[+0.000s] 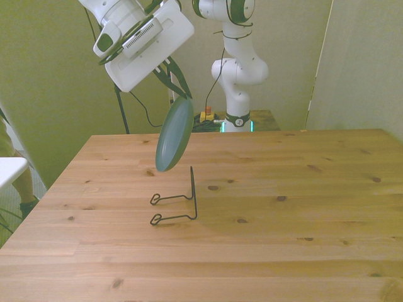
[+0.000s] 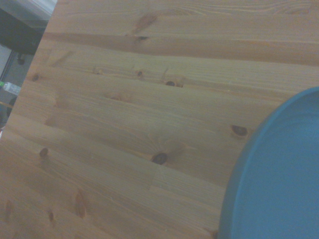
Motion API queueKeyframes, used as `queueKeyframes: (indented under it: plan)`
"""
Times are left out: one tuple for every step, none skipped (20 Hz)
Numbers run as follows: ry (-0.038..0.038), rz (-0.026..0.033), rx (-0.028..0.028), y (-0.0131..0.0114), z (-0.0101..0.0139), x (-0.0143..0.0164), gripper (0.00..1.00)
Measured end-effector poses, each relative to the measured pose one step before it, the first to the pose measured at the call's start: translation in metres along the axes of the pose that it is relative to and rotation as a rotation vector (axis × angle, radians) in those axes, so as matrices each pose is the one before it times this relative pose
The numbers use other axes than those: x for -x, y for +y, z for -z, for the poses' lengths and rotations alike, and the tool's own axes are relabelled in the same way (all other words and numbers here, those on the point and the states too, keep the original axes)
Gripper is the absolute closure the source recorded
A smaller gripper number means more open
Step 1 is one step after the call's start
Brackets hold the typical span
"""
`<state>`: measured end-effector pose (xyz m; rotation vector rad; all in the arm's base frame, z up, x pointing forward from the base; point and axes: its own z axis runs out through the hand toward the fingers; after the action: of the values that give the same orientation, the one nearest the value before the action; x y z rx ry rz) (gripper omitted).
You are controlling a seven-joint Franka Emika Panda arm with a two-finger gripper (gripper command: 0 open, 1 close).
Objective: Load the plate
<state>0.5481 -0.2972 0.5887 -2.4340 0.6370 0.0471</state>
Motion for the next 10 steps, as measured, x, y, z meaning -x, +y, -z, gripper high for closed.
queueKeyframes:
  plan:
    - [-0.01166, 0.00123, -0.00369, 0.00078, -0.00150, -0.00267, 1.00]
    - [-0.01136, 0.00130, -0.00552, 0.00115, -0.00082, -0.00269, 1.00]
    - [-0.01084, 0.00180, -0.00465, 0.00110, -0.00073, -0.00290, 1.00]
    - [-0.00964, 0.00091, -0.00359, 0.00142, -0.00081, -0.00349, 1.00]
    - [-0.00724, 0.00032, -0.00408, 0.00212, -0.00067, -0.00404, 1.00]
    - [-0.00152, -0.00168, -0.00104, 0.00270, -0.00117, -0.00522, 1.00]
    - [0.00060, -0.00276, 0.00047, 0.00264, -0.00118, -0.00534, 1.00]
    - [0.00053, -0.00184, -0.00053, 0.00165, -0.00087, -0.00462, 1.00]
    - [-0.00190, -0.00259, -0.00044, 0.00101, -0.00122, -0.00396, 1.00]
    - [-0.00612, -0.00085, -0.00072, -0.00012, -0.00099, -0.00267, 1.00]
